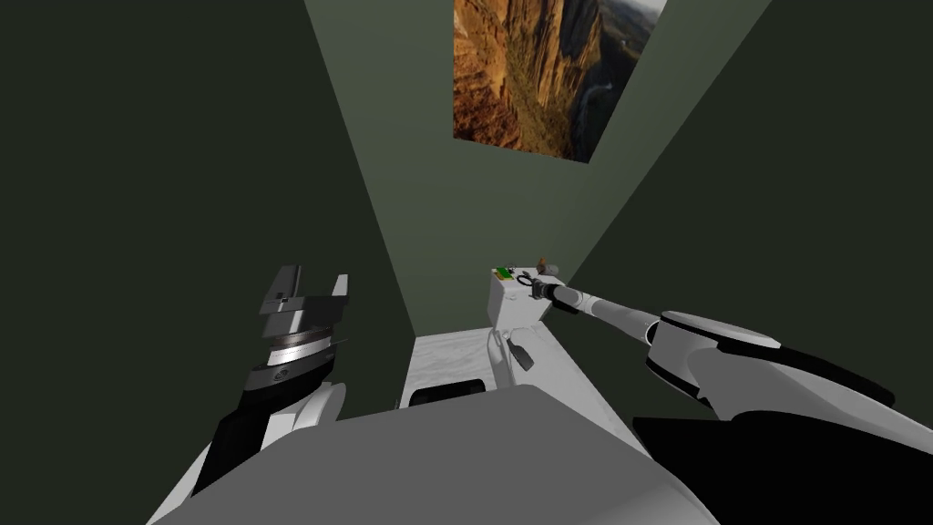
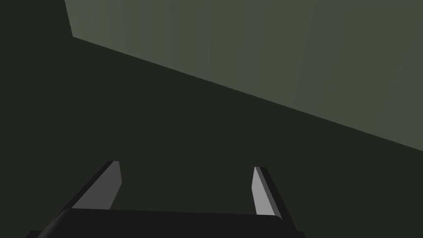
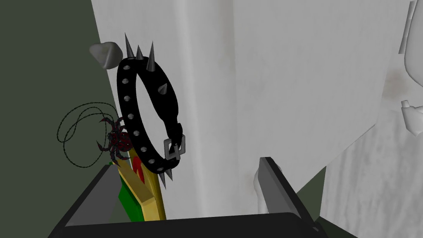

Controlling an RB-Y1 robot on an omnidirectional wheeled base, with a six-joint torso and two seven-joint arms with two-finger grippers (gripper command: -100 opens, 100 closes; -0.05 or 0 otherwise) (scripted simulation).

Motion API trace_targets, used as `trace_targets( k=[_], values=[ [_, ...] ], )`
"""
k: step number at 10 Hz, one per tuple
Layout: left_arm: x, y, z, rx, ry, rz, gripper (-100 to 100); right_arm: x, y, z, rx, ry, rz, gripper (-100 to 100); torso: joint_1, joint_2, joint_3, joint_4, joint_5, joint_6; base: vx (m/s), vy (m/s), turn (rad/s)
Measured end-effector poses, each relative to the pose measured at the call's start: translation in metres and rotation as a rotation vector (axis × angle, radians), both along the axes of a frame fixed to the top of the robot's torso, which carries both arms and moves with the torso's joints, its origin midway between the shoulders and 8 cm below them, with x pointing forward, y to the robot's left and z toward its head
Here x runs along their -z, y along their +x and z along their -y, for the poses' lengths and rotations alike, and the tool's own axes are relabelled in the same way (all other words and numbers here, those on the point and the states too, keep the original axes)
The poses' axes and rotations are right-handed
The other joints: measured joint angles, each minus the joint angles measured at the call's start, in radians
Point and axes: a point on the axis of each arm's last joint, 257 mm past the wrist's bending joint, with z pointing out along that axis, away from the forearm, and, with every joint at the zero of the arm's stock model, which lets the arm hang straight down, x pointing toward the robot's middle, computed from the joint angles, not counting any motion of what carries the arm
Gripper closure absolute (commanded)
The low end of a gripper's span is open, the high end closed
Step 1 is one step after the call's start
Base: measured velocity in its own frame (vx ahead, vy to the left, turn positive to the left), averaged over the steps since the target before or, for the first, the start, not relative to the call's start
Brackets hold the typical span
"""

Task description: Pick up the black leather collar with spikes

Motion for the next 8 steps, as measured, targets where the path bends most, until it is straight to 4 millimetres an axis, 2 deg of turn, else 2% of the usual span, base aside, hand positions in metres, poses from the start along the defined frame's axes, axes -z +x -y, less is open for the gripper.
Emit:
trace_targets(
  k=[2, 3, 4, 7, 8],
  values=[
    [0.0, 0.0, 0.0, 0.0, 0.0, 0.0, 0, -0.006, 0.0, 0.019, 0.014, -0.047, 0.005, -100, 0.0, 0.0, 0.0, 0.0, 0.0, 0.0, 0.022, 0.014, 0.009],
    [0.0, 0.0, 0.0, 0.0, 0.0, 0.0, 0, -0.007, -0.001, 0.02, 0.013, -0.051, 0.004, 0, 0.0, 0.001, 0.0, 0.0, 0.0, 0.0, 0.0, 0.0, 0.0],
    [0.0, 0.0, 0.0, 0.0, 0.0, 0.0, 0, -0.007, -0.001, 0.019, 0.013, -0.051, 0.004, -100, -0.001, 0.001, 0.001, 0.0, 0.0, 0.0, 0.06, 0.006, -0.314],
    [0.0, 0.0, 0.0, 0.0, 0.0, 0.0, 0, 0.0, 0.01, -0.018, -0.062, -0.046, 0.005, -100, -0.001, -0.007, -0.004, -0.001, 0.0, 0.001, 0.141, 0.006, -0.293],
    [0.0, 0.0, 0.0, 0.0, 0.0, 0.0, 0, 0.001, 0.016, -0.028, -0.085, -0.041, 0.009, -100, -0.001, -0.008, -0.005, -0.002, 0.0, 0.0, 0.116, 0.021, -0.053]
  ],
)
